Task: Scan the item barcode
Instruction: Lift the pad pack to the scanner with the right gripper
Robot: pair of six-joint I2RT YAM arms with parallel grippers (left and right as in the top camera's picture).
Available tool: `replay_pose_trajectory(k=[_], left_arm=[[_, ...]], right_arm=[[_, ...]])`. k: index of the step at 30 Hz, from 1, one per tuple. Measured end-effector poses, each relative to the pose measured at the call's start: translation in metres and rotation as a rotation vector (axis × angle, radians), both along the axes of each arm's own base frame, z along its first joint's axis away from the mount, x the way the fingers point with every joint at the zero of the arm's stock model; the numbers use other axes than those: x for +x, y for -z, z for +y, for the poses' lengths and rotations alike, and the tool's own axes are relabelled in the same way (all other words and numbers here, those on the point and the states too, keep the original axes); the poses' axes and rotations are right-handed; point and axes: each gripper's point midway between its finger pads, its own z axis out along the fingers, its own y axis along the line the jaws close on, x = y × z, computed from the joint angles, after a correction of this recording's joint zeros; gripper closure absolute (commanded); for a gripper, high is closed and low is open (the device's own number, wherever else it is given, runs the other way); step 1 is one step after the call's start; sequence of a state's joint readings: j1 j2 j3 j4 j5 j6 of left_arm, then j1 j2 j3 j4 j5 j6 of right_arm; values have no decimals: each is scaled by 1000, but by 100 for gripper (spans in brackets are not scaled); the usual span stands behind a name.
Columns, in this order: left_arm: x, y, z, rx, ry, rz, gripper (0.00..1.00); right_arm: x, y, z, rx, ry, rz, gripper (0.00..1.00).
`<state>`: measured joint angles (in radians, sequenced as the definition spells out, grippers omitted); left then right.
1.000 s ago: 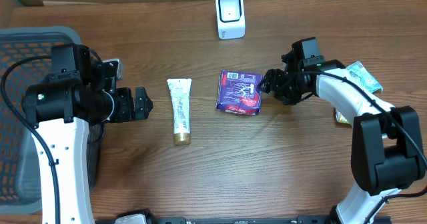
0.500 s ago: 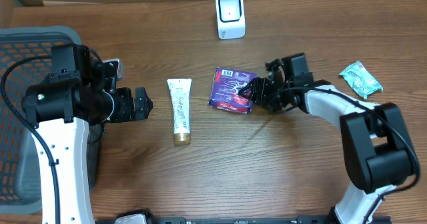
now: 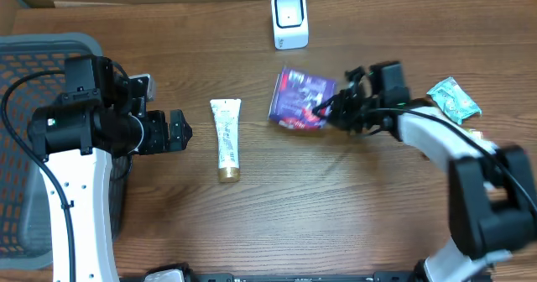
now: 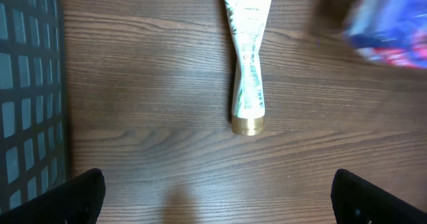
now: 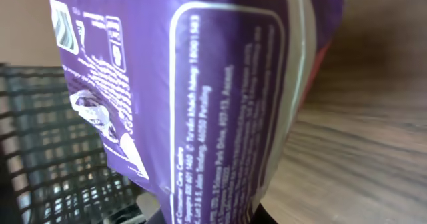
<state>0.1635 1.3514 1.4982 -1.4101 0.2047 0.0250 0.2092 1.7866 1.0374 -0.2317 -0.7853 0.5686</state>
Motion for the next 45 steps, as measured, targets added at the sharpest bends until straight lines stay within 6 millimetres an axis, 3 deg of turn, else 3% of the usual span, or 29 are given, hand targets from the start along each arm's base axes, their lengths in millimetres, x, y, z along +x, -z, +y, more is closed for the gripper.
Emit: replay_pose_trajectory(k=[1,6,12,15,21,24,28,30,32,35,40,43,45], left_arm=[[0,0,0,0,0,0,1],[0,0,0,0,0,0,0],[0,0,0,0,0,0,0],[0,0,0,0,0,0,1],[0,0,0,0,0,0,0],[0,0,0,0,0,-1,0],[0,0,0,1,0,-1,0],[0,0,0,2,-1,0,0],[0,0,0,2,-1,2,0],[0,0,1,3,-1,1,1],[0,0,1,3,-1,0,0],[0,0,0,3,-1,2,0],[0,0,1,3,-1,1,1]], right_arm=[[-3,-30,-5,-1,-4,-71,96],[-37,-119,-23,-96,-27,-244,96],[-52,-184,-35,-156,-17,-361,96],[-53,-199,-37,-169,-13,-390,96],[-50,-197,-42,-204,6,-390,96],[-48,-198,-54,-284,67,-340,96],[-31,-244,-69,-439,149,-367,96],[-9,-276,-70,-534,185,-432,96],[18,-287,-68,-666,218,-478,96],[59,-274,-63,-886,272,-535,96],[128,-220,-48,-1340,340,-635,96],[168,-203,-38,-1502,362,-729,96],[183,-195,-36,-1600,330,-766,96]])
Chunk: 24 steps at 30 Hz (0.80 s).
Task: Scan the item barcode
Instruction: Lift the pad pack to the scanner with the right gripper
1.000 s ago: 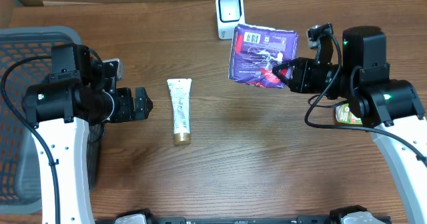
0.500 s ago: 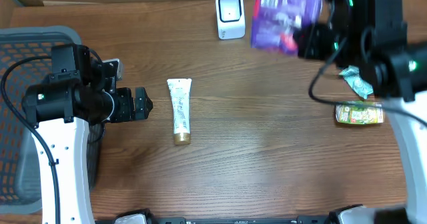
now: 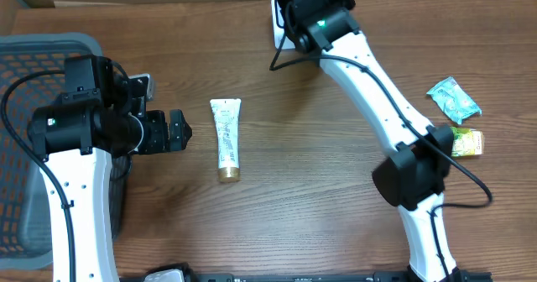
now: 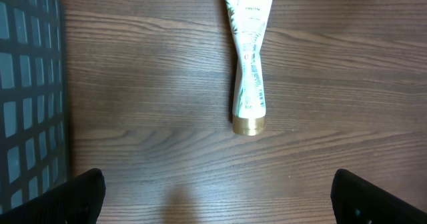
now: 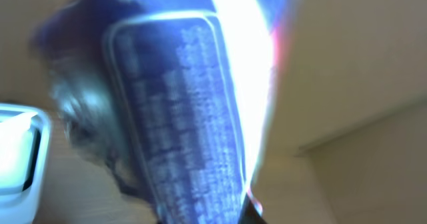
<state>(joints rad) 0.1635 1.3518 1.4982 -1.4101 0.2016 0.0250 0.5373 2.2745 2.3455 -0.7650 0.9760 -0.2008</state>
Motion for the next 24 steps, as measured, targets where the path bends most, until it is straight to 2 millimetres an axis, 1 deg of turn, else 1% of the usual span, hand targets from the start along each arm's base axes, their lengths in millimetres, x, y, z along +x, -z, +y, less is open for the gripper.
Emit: replay_pose_trajectory(k=[1,2,3,4,5,6,7,8,10,15,24], left_arm=[[0,0,0,0,0,2,0],[0,0,0,0,0,-2,0],[0,0,0,0,0,1,0],[0,0,0,0,0,0,0],[0,0,0,0,0,0,1],[0,0,0,0,0,0,0],[0,0,0,0,0,0,1],[0,0,0,0,0,0,1],[0,0,0,0,0,0,1],[0,0,0,0,0,0,0],[0,0,0,0,0,0,0]], right_arm=[[12,0,5,-26,-13,-33,95],[23,4,10,-83,-27,-44,90],[31,10,14,-147,-47,-31,84],[37,18,17,-227,-70,1,83],[40,25,19,-285,-88,31,84],[43,34,20,-343,-107,67,89],[45,41,21,-388,-123,98,96],[47,53,23,-455,-150,151,96],[49,60,25,-502,-177,186,96],[50,61,28,-529,-205,201,96],[51,61,29,-527,-212,200,96]])
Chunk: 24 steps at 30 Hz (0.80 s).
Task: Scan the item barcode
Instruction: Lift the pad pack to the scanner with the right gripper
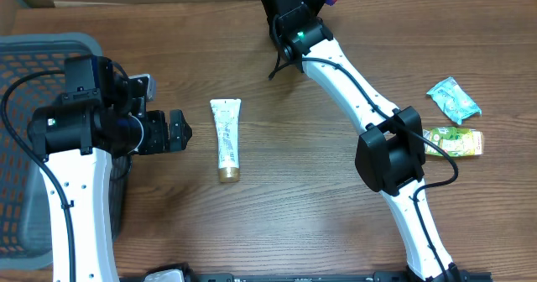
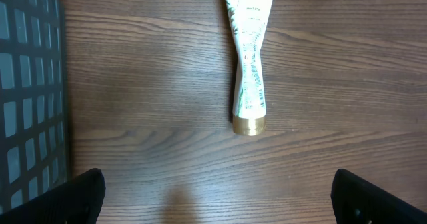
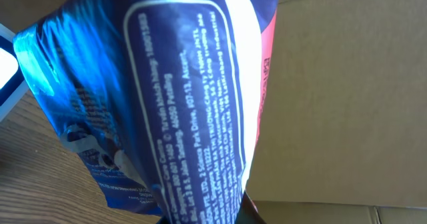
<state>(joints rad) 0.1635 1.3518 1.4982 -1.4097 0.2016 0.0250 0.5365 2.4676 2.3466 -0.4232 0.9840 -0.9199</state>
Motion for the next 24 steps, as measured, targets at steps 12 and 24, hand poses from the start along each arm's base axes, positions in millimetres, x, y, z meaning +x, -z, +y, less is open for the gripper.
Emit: replay_pose_trajectory(k=[12,24], left_arm=[[0,0,0,0,0,0,0],[0,0,0,0,0,0,0]], right_arm=[[-8,-41,-26,129,237,-283,96],[-26,-7,-17,130,244,-172,96]])
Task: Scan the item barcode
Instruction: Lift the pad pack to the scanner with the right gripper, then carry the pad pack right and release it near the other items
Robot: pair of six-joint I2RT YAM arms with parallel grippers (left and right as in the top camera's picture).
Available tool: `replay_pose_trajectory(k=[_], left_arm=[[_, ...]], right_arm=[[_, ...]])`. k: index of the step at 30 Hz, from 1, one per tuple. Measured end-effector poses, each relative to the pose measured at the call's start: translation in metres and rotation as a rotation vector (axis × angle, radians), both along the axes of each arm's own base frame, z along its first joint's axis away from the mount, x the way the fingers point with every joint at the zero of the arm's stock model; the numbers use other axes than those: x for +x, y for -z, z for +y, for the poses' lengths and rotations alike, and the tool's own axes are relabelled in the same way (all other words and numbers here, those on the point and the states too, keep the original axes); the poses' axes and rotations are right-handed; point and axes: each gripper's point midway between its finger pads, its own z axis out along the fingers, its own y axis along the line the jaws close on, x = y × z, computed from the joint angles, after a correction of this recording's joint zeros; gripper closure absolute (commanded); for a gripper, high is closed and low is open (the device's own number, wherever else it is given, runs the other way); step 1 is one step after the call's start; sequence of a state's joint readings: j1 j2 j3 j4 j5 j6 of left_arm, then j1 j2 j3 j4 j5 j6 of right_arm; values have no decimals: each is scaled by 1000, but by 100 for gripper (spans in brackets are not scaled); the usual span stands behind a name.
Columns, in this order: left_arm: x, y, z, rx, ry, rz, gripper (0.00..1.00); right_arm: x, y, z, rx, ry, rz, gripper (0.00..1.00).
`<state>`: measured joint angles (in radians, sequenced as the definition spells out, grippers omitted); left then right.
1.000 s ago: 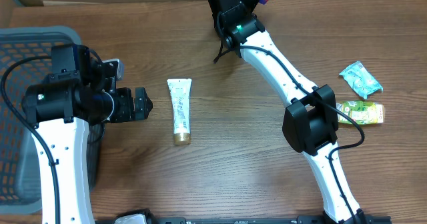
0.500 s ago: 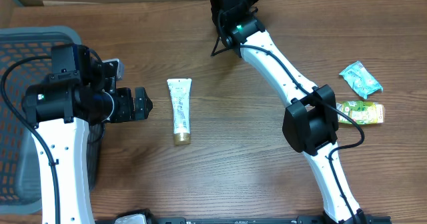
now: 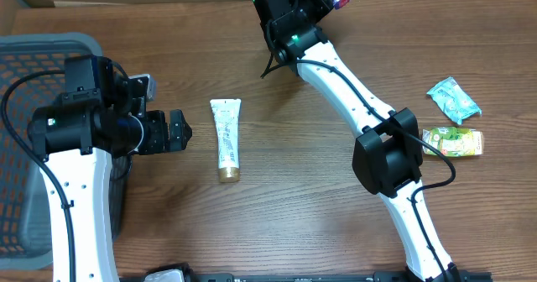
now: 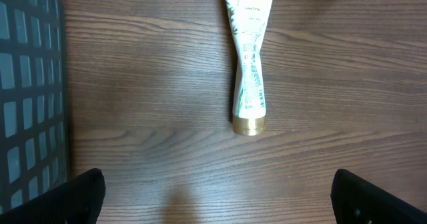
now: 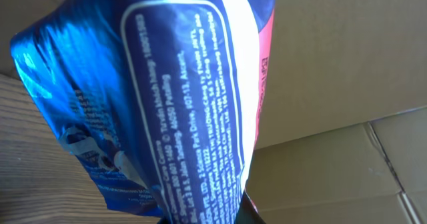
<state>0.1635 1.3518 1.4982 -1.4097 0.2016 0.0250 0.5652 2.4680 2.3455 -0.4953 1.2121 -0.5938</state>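
A purple-blue snack packet [image 5: 180, 97] fills the right wrist view, printed back facing the camera, and my right gripper [image 5: 208, 214] is shut on its lower end. From overhead, the right gripper holds the packet high at the table's far edge. The arm's wrist hides the white scanner below it. My left gripper [image 3: 180, 131] stands open and still near the basket. Its dark fingertips [image 4: 80, 197] sit at the bottom corners of the left wrist view, with nothing between them.
A white tube with a gold cap [image 3: 225, 139] [image 4: 248, 61] lies in front of the left gripper. A black mesh basket [image 3: 33, 55] is at the far left. A green packet [image 3: 453, 97] and a green box [image 3: 453, 141] lie at the right. Cardboard wall [image 5: 333, 64] is behind.
The right gripper has swung the packet slightly right at the back edge. The scanner's white corner has left the right wrist view. The left arm and the tube are unchanged.
The right gripper first held the packet low over the table's middle right. By the second moment it held it up at the far edge over the white scanner, which the arm hid from then on. It has stayed there, turning a little. The left arm never moved.
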Motion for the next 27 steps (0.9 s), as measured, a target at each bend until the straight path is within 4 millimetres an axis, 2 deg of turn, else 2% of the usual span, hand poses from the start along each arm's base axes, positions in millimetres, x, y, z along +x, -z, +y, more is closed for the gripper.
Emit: replay_pose_trajectory(k=[5,13,19,20,21,22,24,27], left_arm=[[0,0,0,0,0,0,0],[0,0,0,0,0,0,1],[0,0,0,0,0,0,1],[0,0,0,0,0,0,1],[0,0,0,0,0,0,0],[0,0,0,0,0,0,0],[0,0,0,0,0,0,0],[0,0,0,0,0,0,0]], right_arm=[[-5,9,7,-10,-24,46,96],[-21,22,40,-37,-108,126,96],[-45,50,50,-101,-178,321,96],[-51,55,55,-75,-208,357,96],[-55,53,61,-48,-231,366,96],[-68,55,66,4,-276,428,96],[-93,41,76,149,-366,506,96],[-132,-14,84,448,-473,518,96]])
